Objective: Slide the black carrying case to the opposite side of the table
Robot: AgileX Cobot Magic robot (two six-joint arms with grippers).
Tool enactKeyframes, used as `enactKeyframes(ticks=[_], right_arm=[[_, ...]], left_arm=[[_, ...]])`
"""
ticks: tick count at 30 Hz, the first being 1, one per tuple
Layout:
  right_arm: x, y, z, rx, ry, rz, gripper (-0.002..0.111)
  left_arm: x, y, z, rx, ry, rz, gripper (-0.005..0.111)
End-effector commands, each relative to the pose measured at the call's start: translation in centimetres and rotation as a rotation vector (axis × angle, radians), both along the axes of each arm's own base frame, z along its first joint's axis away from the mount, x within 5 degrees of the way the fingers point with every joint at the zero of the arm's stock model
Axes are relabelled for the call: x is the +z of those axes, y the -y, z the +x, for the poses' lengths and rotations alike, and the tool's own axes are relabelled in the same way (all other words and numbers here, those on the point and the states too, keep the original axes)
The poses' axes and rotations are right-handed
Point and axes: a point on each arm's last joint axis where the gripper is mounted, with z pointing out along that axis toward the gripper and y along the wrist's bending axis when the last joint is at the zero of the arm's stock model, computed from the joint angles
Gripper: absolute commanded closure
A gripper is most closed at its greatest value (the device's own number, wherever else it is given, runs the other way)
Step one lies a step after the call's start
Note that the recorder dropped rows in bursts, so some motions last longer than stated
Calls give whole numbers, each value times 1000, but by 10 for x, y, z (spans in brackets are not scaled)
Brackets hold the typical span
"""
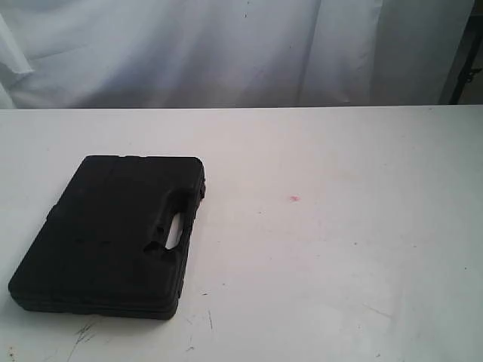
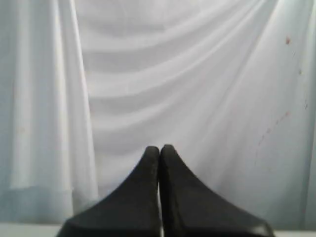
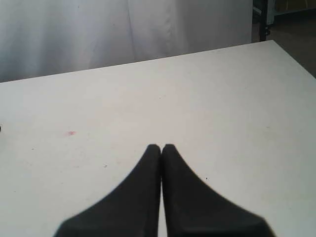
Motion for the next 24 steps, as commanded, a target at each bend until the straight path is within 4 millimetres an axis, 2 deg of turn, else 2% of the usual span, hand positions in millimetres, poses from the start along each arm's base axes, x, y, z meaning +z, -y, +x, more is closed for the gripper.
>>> enactKeyframes(ticks=[1,2,3,5,10,12,14,15,16,18,21,24], right_arm=[[-1,0,0,-5,6,-5,108],[-1,0,0,-5,6,-5,108],[-1,0,0,-5,6,-5,108],[-1,0,0,-5,6,-5,108],[-1,0,0,-5,6,-5,108],[-1,0,0,-5,6,-5,108],[-1,0,0,-5,6,-5,108],[-1,0,0,-5,6,-5,108],[-1,0,0,-5,6,-5,108],[-1,0,0,-5,6,-5,108],[-1,0,0,-5,6,-5,108],[-1,0,0,-5,6,-5,108]], left_arm=[[21,4,-10,-85,266,-72,106],[25,5,-13,-116,314,-105,106],[31,7,-18,-221,398,-247,106],[32,5,-19,-288,407,-407,106],[12,1,-6,-213,164,-509,106],[4,0,-2,-207,77,-622,107],[-5,-2,1,-208,-12,-810,107],[-7,-2,1,-200,-33,-830,107],[-8,-3,3,-175,-79,-828,107],[3,-3,6,-146,-110,-757,107],[32,-1,17,-140,-154,-629,107],[60,2,44,-126,-277,-496,107]])
